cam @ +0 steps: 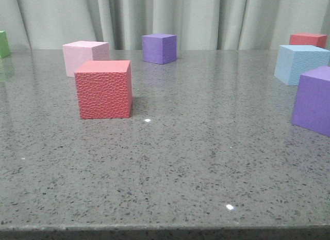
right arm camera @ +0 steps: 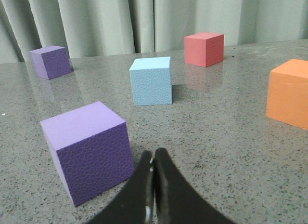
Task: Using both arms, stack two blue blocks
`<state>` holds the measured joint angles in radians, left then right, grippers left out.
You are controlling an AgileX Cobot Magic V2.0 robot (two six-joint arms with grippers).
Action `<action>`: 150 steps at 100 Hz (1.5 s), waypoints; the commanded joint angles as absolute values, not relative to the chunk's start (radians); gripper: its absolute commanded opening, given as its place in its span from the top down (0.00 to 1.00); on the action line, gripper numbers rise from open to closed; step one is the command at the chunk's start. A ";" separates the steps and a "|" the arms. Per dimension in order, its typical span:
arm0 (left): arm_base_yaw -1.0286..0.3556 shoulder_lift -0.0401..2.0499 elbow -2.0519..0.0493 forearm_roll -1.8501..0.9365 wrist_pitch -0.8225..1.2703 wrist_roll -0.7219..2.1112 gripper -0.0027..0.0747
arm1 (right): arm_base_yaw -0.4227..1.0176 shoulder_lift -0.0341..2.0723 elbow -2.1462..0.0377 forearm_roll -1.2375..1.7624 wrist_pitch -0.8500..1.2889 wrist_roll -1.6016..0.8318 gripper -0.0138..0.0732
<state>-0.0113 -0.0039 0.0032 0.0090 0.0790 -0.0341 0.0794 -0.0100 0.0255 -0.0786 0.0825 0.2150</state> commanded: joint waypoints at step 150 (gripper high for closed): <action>-0.010 0.388 -0.591 0.030 0.258 -0.039 0.99 | 0.076 0.310 -0.456 -0.094 0.312 0.208 0.96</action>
